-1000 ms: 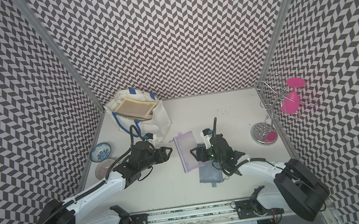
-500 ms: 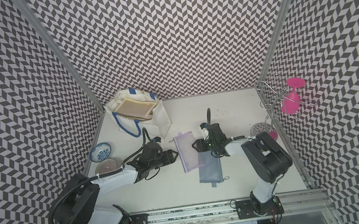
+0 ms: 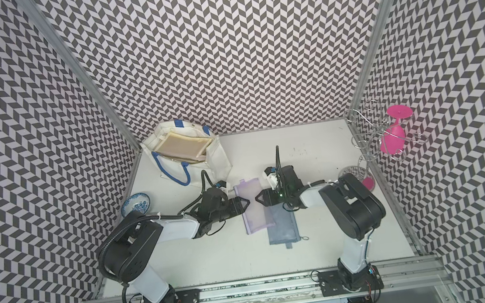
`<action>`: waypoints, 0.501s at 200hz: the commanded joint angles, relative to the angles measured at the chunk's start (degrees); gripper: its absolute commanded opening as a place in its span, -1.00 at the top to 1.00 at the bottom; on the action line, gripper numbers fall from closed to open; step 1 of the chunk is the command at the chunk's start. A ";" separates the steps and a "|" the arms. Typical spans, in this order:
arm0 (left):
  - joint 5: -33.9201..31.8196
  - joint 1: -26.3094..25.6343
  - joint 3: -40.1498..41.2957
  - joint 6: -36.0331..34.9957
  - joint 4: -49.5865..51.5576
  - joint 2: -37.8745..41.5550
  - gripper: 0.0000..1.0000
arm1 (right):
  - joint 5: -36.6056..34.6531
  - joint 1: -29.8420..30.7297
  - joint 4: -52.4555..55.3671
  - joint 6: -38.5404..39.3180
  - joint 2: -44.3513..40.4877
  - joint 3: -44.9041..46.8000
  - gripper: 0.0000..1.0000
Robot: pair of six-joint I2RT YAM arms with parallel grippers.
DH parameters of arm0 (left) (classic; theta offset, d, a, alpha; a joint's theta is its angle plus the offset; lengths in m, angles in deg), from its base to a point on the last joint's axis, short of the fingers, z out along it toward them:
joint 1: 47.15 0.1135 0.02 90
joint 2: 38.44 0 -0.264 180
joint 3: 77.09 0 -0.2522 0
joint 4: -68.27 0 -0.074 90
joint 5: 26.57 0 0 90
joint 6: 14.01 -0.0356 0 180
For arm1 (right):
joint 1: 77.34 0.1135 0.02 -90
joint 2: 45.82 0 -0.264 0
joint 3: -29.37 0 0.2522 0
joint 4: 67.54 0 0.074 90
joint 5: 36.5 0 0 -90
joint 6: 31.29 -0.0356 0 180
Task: Put the pencil pouch into the canvas bag
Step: Pick up the pencil pouch from the center of the board.
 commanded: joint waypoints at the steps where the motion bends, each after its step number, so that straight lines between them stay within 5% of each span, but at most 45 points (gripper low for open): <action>1: 2.00 0.02 -0.22 1.55 -0.89 -2.09 -0.31 | 3.45 0.11 -4.40 -1.29 -0.75 2.01 0.08; 32: 4.30 -0.02 1.98 3.04 -6.33 -1.29 -0.25 | 5.17 0.08 -6.98 -3.15 -2.15 3.50 0.27; 61: 4.08 -0.12 2.35 1.96 -4.89 1.31 -0.23 | 4.98 -0.02 -7.63 -3.94 -5.19 4.54 0.67; 100: 3.90 0.89 4.33 -1.84 2.71 13.20 -0.26 | 8.75 -0.24 -9.48 -4.58 -14.73 7.76 1.00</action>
